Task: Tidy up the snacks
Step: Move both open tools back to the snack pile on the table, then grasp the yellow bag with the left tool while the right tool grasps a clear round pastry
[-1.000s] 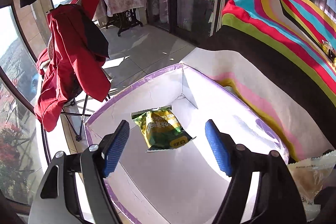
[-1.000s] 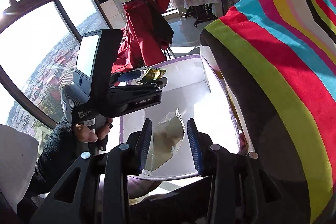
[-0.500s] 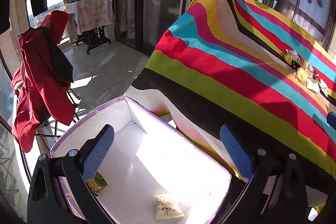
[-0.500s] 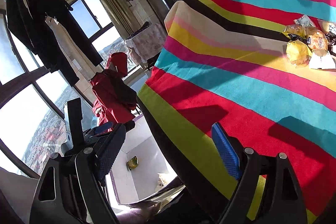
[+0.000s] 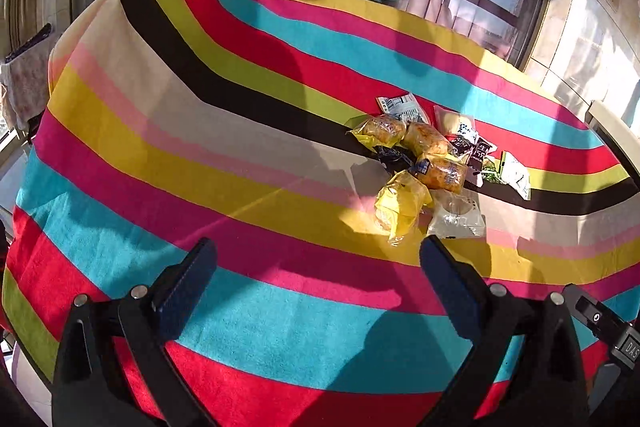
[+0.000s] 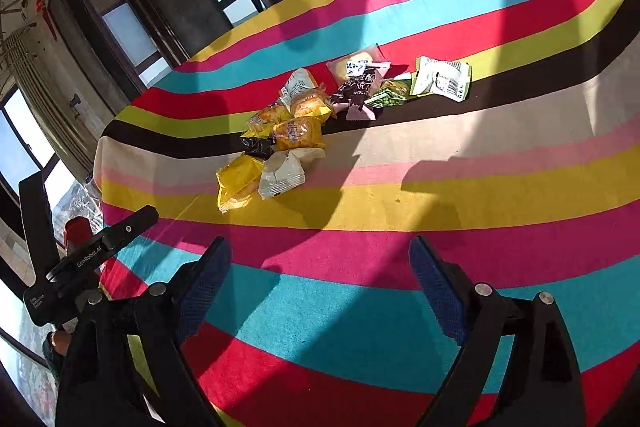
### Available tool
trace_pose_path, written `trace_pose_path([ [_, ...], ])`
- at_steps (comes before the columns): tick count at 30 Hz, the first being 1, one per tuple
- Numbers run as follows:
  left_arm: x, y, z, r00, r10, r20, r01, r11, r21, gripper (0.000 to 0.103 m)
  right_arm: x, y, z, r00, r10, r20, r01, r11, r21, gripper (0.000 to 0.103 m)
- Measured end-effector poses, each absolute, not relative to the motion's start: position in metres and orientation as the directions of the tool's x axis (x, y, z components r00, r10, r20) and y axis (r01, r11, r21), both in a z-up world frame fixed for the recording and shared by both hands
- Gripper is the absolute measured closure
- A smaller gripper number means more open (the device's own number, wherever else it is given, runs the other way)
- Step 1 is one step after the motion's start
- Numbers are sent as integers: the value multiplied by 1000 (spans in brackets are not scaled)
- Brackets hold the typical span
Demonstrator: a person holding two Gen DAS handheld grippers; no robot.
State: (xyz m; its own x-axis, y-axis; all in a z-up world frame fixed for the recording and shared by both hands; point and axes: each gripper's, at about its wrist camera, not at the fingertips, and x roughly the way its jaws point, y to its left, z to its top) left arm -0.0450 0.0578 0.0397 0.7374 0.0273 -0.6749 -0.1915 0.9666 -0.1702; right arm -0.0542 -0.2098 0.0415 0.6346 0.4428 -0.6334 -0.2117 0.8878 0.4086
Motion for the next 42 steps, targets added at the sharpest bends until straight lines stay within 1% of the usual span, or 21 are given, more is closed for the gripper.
trace_pose_path([
  [4,-15,53,24,712,78,-698,-250,957,-148,2,-48,-218,26,644,380,-664,-136,911,389,15],
  [7,-7,57,11,676,92,-732,-291,945,-151,2,-47,-213,28,645,360,-674,-136,922,362,15],
  [10,-12,66,11,687,104,-719,-323,930,-174,2,-41,-204,28,637,330,-697,-143,939,313,15],
  [13,-9,70,7,672,47,-739,-292,934,-206,2,-16,-186,30,635,301,-712,-173,953,249,15],
  [14,-8,70,6,667,54,-743,-300,932,-202,2,-16,-186,30,635,301,-712,-173,953,249,15],
  [16,-6,71,4,653,62,-755,-311,931,-193,2,3,-169,30,599,348,-721,-275,935,223,15],
  [19,-3,70,3,637,59,-768,-313,931,-188,2,26,-143,31,592,352,-725,-409,906,106,15],
  [20,-3,70,3,638,59,-767,-313,931,-188,2,37,-126,32,546,425,-722,-539,838,86,15],
  [21,-3,70,3,639,60,-767,-313,931,-188,2,40,-118,33,513,467,-720,-605,792,82,15],
  [24,-3,70,3,638,63,-767,-318,929,-188,2,41,-95,36,442,530,-723,-742,670,38,15],
  [27,-3,70,3,638,64,-767,-317,930,-186,2,52,-72,31,384,514,-767,-803,597,-2,15],
  [29,-3,70,3,637,69,-768,-322,929,-184,2,63,-65,25,340,491,-802,-824,567,-2,16],
  [31,-2,70,3,636,71,-768,-324,928,-183,2,79,-61,16,292,467,-835,-827,561,25,17],
  [32,-2,70,2,635,73,-769,-324,929,-180,2,83,-63,16,274,490,-827,-836,547,47,15],
  [33,-1,69,2,634,73,-770,-324,929,-178,2,87,-67,17,244,511,-824,-838,539,86,15],
  [36,-1,68,2,632,76,-771,-324,930,-173,2,94,-78,20,208,552,-807,-815,555,169,19],
  [37,-1,68,2,633,76,-771,-323,930,-174,2,90,-81,19,222,546,-808,-817,556,151,19],
  [38,-1,68,2,633,75,-770,-323,930,-175,2,85,-83,19,257,526,-810,-819,564,107,26],
  [39,-1,69,2,633,74,-770,-323,930,-176,2,78,-84,19,287,507,-813,-820,568,65,30],
  [41,-1,68,2,633,74,-770,-323,930,-175,2,63,-87,20,328,487,-809,-822,569,9,34],
  [42,-1,68,2,633,74,-771,-322,930,-175,2,53,-90,20,357,478,-803,-817,577,-19,38],
])
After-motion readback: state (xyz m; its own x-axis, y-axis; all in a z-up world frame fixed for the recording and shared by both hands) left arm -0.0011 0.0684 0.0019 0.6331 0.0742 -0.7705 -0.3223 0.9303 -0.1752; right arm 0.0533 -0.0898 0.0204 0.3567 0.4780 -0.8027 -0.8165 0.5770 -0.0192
